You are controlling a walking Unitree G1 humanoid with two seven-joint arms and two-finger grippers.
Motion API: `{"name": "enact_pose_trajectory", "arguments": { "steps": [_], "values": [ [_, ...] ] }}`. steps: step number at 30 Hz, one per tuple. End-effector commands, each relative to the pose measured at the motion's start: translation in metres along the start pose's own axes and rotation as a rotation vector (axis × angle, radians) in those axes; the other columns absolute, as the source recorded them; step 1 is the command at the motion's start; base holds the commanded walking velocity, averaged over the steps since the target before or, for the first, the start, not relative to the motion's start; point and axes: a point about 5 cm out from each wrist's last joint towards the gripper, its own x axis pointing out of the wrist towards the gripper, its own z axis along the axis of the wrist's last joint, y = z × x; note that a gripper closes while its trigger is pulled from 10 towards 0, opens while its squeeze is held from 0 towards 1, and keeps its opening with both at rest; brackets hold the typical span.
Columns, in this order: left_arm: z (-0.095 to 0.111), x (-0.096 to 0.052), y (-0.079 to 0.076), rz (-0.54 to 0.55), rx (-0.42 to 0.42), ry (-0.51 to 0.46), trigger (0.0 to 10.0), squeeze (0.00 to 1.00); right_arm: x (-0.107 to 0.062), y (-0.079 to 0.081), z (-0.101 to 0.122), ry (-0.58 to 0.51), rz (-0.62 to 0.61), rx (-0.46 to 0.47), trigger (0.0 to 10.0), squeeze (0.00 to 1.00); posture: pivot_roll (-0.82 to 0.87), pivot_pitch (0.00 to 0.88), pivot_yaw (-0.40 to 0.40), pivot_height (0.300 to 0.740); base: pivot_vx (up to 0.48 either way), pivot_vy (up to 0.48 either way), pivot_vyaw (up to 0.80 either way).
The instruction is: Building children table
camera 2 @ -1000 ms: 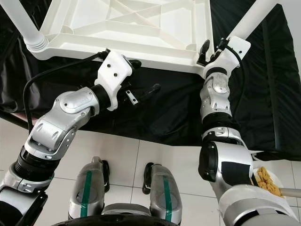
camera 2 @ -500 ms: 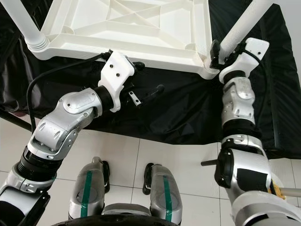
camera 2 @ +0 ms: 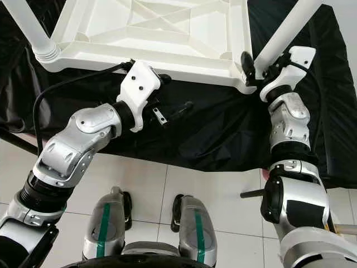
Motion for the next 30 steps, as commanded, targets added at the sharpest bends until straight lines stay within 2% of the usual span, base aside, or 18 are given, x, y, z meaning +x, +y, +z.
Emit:
{"name": "enact_pose_trajectory", "arguments": {
  "steps": [1,17,18,20,21,22,24,30],
  "values": [
    [0.001,0.001,-0.007,-0.074,0.001,0.007,10.0,0.0,0.0,-0.006,0.002,0.009,0.006,-0.018,10.0,0.0,0.07,0.051,-0.027,0.74,0.0,0.0,0.0],
    [0.008,-0.002,-0.009,-0.093,0.015,0.007,10.0,0.0,0.005,-0.016,0.003,0.078,0.026,-0.074,10.0,0.0,0.1,0.069,-0.03,0.74,0.0,0.0,0.0],
    [0.009,-0.002,-0.009,-0.091,0.015,0.007,10.0,0.0,0.005,-0.016,0.003,0.084,0.027,-0.076,6.1,0.0,0.1,0.071,-0.03,0.74,0.0,0.0,0.0],
    [0.009,-0.002,-0.009,-0.089,0.014,0.007,10.0,0.0,0.005,-0.017,0.002,0.088,0.027,-0.078,6.1,0.0,0.1,0.071,-0.03,0.74,0.0,0.0,0.0],
    [0.009,-0.002,-0.008,-0.088,0.014,0.007,10.0,0.0,0.005,-0.017,0.002,0.091,0.031,-0.076,1.5,0.0,0.11,0.071,-0.031,0.74,0.0,0.0,0.0],
    [0.009,-0.002,-0.008,-0.088,0.014,0.007,10.0,0.0,0.005,-0.017,0.002,0.091,0.031,-0.076,1.5,0.0,0.11,0.071,-0.031,0.74,0.0,0.0,0.0],
    [0.01,-0.003,-0.008,-0.085,0.015,0.008,10.0,0.0,0.005,-0.018,0.002,0.097,0.039,-0.078,0.0,0.0,0.11,0.071,-0.03,0.74,0.0,0.0,0.0],
    [0.011,-0.003,-0.007,-0.082,0.016,0.008,10.0,0.0,0.006,-0.017,0.002,0.105,0.068,-0.08,0.0,0.0,0.1,0.072,-0.03,0.74,0.0,0.0,0.0]
  ]
}}
